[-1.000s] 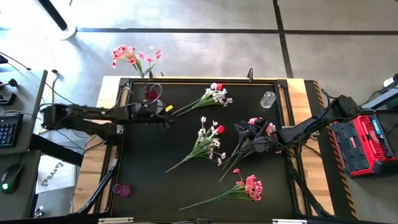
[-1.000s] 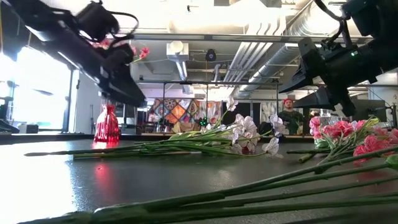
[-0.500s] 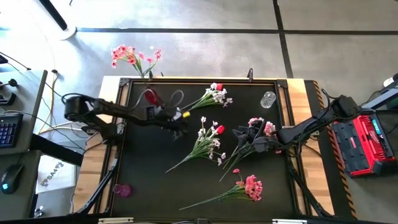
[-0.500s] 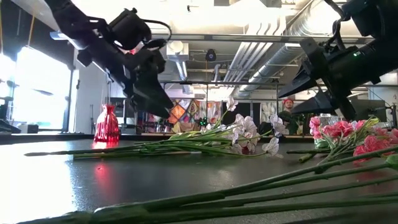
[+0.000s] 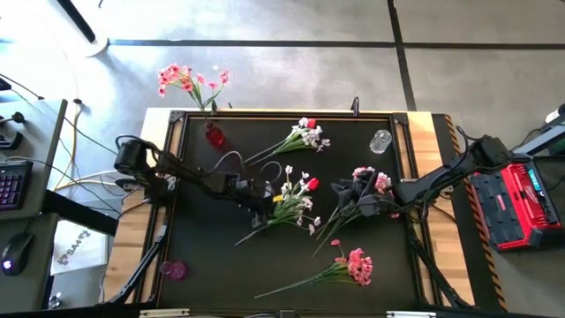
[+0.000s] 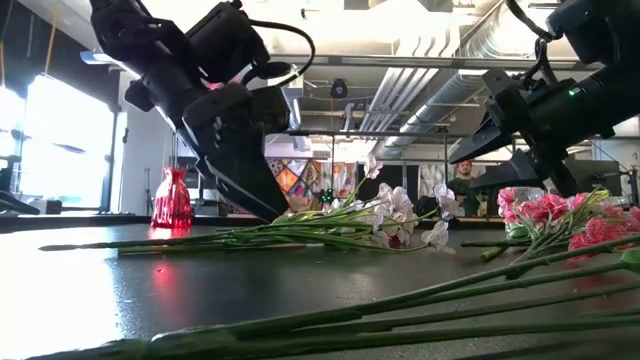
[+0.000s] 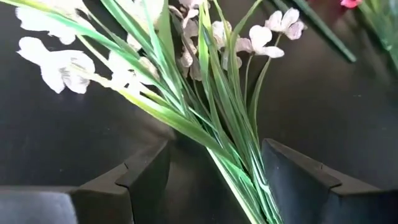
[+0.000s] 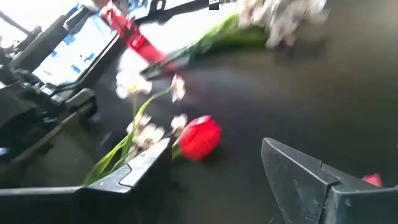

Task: Sort flowers into vase by color
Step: Put the top pink flower into the red vase

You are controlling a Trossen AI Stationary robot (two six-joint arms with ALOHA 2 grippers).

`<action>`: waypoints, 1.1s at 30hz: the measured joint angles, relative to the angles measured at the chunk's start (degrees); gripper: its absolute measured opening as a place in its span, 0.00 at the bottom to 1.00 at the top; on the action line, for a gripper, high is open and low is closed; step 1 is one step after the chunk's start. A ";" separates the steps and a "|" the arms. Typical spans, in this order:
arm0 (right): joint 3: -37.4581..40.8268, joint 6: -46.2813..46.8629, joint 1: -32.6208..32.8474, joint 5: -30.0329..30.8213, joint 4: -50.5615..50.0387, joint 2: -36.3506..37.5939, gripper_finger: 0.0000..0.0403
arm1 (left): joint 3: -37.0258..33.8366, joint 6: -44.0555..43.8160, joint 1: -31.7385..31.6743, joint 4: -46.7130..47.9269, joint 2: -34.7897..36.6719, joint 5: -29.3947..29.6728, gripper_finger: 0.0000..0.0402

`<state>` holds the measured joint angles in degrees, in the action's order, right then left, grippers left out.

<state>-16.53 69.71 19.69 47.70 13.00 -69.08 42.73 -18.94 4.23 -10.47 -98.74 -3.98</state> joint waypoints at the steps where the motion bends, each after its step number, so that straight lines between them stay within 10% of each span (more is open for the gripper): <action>1: 0.00 1.08 -0.49 -1.99 -0.07 0.02 0.57 | 0.23 0.00 0.21 0.06 -0.42 0.38 0.59; 15: -3.45 0.70 -3.35 -28.28 -1.94 -0.04 0.22 | 2.96 2.14 0.66 -0.14 1.48 3.10 0.59; 23: -16.50 -21.51 0.08 -33.23 -19.53 -0.04 0.08 | 3.20 3.17 4.04 3.16 2.31 2.13 0.59; 33: -26.80 -37.98 5.55 -28.64 -47.71 -0.04 0.19 | 3.25 2.99 5.92 4.54 6.91 3.10 0.57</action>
<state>-43.33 31.73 25.24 19.06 -34.71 -69.12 45.98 -15.95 10.15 -5.93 -91.83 -0.88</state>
